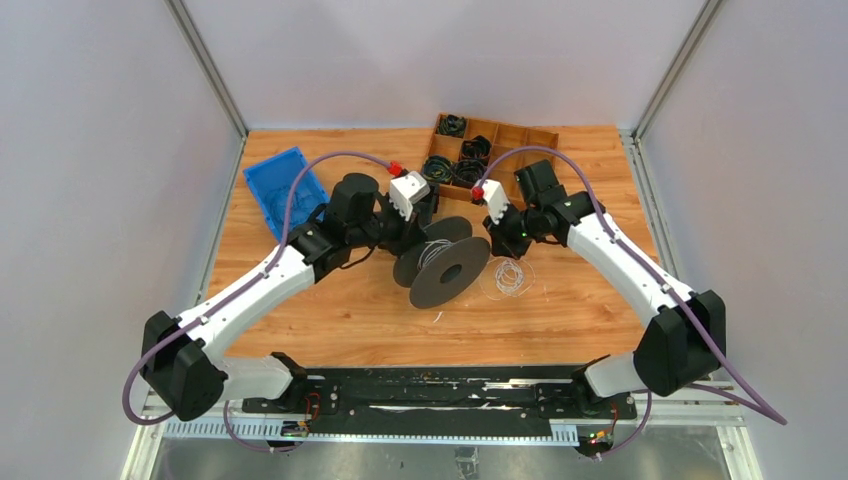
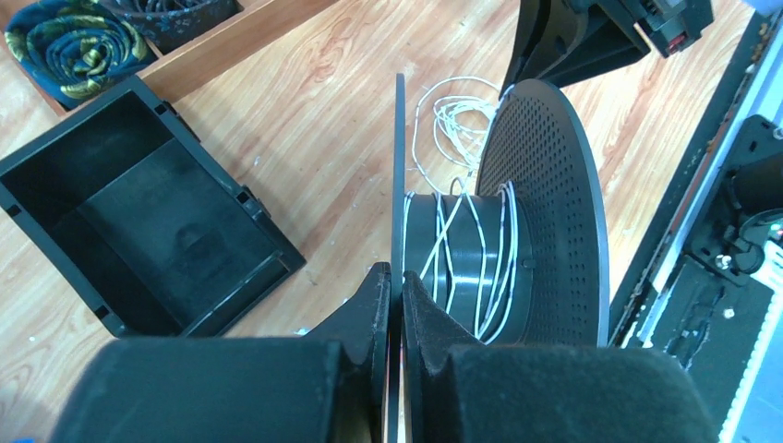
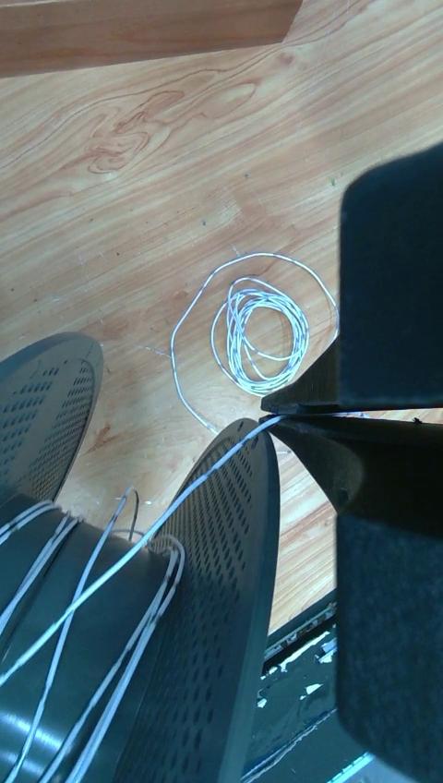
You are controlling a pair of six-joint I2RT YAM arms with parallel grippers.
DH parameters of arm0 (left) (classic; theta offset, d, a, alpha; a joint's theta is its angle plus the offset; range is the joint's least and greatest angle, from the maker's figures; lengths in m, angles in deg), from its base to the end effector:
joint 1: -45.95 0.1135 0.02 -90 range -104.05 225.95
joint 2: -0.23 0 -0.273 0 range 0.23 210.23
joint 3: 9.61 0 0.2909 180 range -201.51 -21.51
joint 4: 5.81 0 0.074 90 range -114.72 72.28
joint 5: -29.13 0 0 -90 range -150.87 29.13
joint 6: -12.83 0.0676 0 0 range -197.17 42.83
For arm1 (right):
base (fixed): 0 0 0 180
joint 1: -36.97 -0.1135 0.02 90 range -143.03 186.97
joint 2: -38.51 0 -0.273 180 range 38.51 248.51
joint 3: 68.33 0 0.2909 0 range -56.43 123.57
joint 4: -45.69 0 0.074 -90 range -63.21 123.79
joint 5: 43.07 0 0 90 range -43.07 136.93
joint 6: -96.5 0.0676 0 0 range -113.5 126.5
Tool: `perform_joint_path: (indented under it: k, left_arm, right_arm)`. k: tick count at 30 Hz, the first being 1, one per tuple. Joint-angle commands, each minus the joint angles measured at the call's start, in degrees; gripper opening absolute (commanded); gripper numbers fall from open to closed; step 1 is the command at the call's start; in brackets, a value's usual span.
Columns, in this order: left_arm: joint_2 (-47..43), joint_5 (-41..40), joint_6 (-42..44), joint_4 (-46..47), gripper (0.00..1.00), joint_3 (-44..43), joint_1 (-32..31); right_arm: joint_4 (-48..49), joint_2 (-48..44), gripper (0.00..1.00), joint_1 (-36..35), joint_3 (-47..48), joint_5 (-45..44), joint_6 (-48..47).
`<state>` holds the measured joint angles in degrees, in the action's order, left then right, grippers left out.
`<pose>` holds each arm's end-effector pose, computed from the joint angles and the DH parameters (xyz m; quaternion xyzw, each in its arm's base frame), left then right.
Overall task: Wrap the cables
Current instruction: Wrap the cable around the cable reel.
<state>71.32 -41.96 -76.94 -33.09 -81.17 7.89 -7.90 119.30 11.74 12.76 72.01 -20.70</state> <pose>0.2586 -0.2303 0.3119 0.3569 0.7655 -0.2999 0.4435 0.3026 0.1743 0.2761 -0.4706 0.8010 0.2008 0.3109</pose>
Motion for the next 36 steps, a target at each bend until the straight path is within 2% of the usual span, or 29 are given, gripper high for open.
perform_joint_path:
  k: [1,12,27,36]
  left_arm:
    - [-2.13,3.78,-4.33,3.60,0.01,-1.65,2.28]
    - [-3.06,7.88,-11.84,5.33,0.00,-2.65,8.27]
    - [-0.63,5.97,-25.03,6.14,0.00,-9.08,15.92]
    - [1.21,3.70,-34.89,6.28,0.00,-13.49,19.98]
  right_arm:
    - [1.29,0.41,0.01,1.98,-2.27,-1.29,0.58]
    - [5.89,0.69,0.02,4.43,-4.87,-0.30,2.33]
    - [15.31,3.86,0.02,5.90,-8.23,3.64,9.64]
    - [20.63,4.96,0.05,5.90,-9.30,6.29,16.94]
